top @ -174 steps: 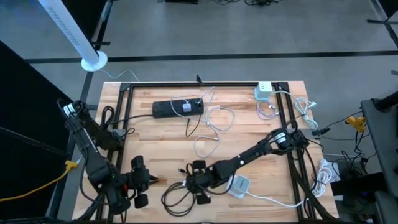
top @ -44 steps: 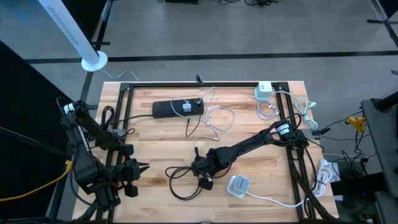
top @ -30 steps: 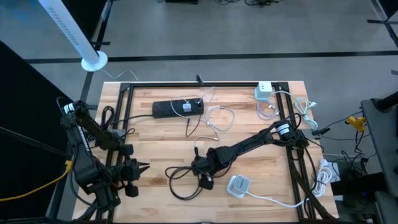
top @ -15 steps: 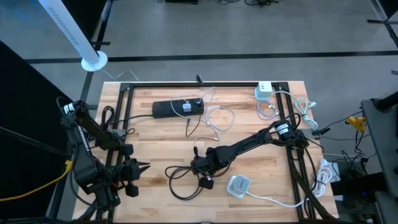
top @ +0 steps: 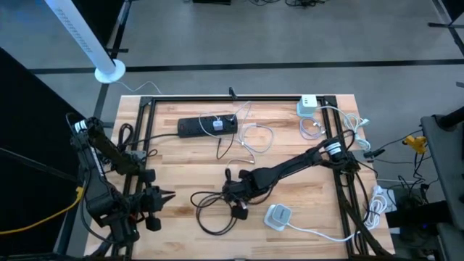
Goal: Insert USB
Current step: Insert black charger cable into the bottom white outlet extension
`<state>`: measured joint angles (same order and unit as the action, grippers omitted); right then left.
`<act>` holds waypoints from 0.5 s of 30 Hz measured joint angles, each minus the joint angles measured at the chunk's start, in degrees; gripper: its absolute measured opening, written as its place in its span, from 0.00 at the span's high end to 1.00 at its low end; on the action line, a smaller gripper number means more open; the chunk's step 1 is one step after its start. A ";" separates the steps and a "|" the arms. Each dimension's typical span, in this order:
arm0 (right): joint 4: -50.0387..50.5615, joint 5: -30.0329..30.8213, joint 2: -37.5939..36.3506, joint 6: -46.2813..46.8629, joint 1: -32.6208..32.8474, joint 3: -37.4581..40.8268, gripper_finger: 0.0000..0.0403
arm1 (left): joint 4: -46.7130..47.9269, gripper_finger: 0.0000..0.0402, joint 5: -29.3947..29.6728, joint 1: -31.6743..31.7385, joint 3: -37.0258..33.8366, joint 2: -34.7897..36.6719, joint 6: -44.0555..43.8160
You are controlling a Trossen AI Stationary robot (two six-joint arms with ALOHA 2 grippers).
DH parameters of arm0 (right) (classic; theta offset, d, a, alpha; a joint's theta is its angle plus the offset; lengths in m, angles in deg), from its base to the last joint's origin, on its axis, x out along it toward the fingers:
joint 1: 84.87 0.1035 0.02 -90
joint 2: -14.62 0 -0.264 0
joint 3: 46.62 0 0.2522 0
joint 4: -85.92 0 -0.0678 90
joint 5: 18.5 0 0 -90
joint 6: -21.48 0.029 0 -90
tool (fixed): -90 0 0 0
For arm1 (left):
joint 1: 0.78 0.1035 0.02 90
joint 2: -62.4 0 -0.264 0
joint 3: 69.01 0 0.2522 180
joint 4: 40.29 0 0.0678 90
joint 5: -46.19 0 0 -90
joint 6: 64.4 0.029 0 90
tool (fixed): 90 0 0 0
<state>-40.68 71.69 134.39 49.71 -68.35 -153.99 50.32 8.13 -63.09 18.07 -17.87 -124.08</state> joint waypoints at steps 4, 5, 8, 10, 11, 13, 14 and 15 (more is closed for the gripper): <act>0.33 -0.81 -2.84 0.51 -0.15 -2.11 1.00 | -2.32 0.94 0.26 -0.19 0.00 -0.07 2.28; 0.29 -2.26 -3.67 1.32 -0.48 -2.78 1.00 | -3.20 0.94 0.37 -0.21 0.00 -0.23 4.30; 0.28 -9.76 -5.24 8.99 -2.77 -4.36 1.00 | -6.09 0.94 0.73 -0.03 0.00 -1.17 13.97; 0.26 -13.75 -5.67 13.43 -4.34 -5.35 1.00 | -7.97 0.94 1.36 0.39 0.00 -1.91 22.24; 0.28 -14.87 -6.04 15.02 -4.95 -5.72 1.00 | -9.01 0.94 1.73 0.54 0.00 -2.25 26.56; -0.16 -17.21 -6.92 17.87 -6.08 -6.81 1.00 | -10.67 0.94 2.97 1.12 0.00 -2.86 35.22; -0.20 -18.53 -7.17 19.27 -6.61 -7.44 1.00 | -11.67 0.94 3.89 1.49 0.00 -3.12 39.16; -0.23 -19.84 -7.46 20.44 -7.07 -8.03 1.00 | -12.58 0.94 4.82 1.89 0.00 -3.37 42.86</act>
<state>-40.91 51.85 126.93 70.15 -75.42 -162.02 37.74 12.95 -61.21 18.07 -21.24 -81.22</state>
